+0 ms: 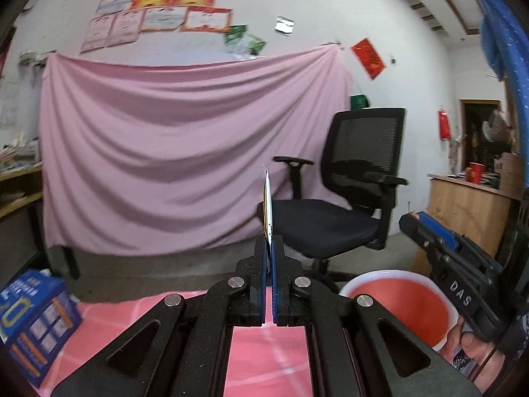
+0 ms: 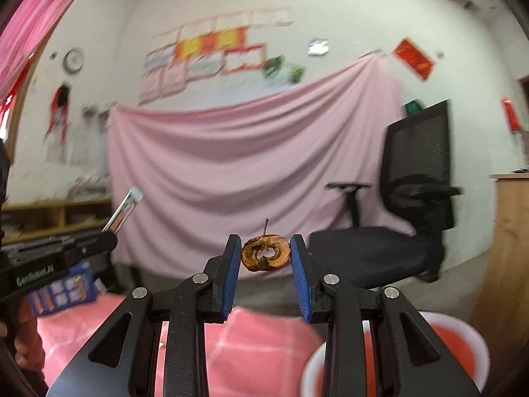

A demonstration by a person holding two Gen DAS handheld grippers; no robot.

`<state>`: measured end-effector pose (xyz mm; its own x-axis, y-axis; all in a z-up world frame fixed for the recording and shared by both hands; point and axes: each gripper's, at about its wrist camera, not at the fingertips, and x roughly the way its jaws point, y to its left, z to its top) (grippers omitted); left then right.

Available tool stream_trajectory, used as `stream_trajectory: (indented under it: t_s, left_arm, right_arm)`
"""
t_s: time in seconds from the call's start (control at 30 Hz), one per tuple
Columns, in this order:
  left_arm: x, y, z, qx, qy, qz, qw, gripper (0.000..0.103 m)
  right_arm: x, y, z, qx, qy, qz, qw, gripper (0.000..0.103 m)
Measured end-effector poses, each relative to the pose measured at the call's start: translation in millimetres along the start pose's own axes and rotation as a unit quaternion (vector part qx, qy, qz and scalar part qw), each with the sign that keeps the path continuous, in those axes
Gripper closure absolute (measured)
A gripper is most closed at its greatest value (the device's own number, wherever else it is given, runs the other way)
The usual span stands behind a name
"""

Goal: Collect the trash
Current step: 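Pinch the white strip sachet with the left tool while the right tool carries the slice to the bin, then open both tools over the pink bin to drop sachet and slice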

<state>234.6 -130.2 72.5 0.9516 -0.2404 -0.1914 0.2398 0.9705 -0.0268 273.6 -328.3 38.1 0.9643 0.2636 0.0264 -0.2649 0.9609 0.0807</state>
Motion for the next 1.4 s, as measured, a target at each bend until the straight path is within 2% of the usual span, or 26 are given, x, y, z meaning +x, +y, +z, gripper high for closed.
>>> stream_trajectory:
  t_s: [0.13,0.27,0.47,0.67,1.0,1.1,1.27,1.4]
  left_arm:
    - [13.3,-31.0,6.4,0.008,-0.002,-0.037,0.9993,0.102]
    - [28.9,-61.1,12.5,0.017,0.002,-0.07,0.9974,0.102]
    - [54.5,-97.3,12.7,0.024,0.034,-0.106,0.9935,0.102]
    - [74.7,-118.7,-1.3,0.022,0.075,-0.133,0.988,0.102]
    - [102.4,-133.1,-16.1,0.005,0.154,-0.182,0.9712,0.102]
    - [104.8,-133.1,-19.9,0.003,0.167,-0.185,0.9684,0.102]
    - [112.3,-129.8,-23.4,-0.005,0.188,-0.185,0.9646,0.101]
    - [114.5,-123.9,-25.4,-0.013,0.194,-0.18,0.9642,0.1]
  right_arm:
    - [-11.4,-27.4,4.3,0.018,-0.017,-0.051,0.998,0.075]
    - [-15.8,-52.8,2.9,0.042,-0.01,-0.085,0.995,0.075]
    - [-16.1,-75.5,-2.9,0.064,0.019,-0.119,0.991,0.074]
    - [-16.1,-95.3,-11.2,0.087,0.05,-0.136,0.986,0.074]
    - [-10.9,-116.1,-20.7,0.124,0.093,-0.156,0.976,0.073]
    - [-10.4,-121.6,-22.2,0.136,0.099,-0.158,0.973,0.066]
    - [-8.6,-125.8,-25.2,0.148,0.109,-0.157,0.97,0.065]
    - [-7.7,-124.4,-25.1,0.149,0.112,-0.156,0.97,0.057]
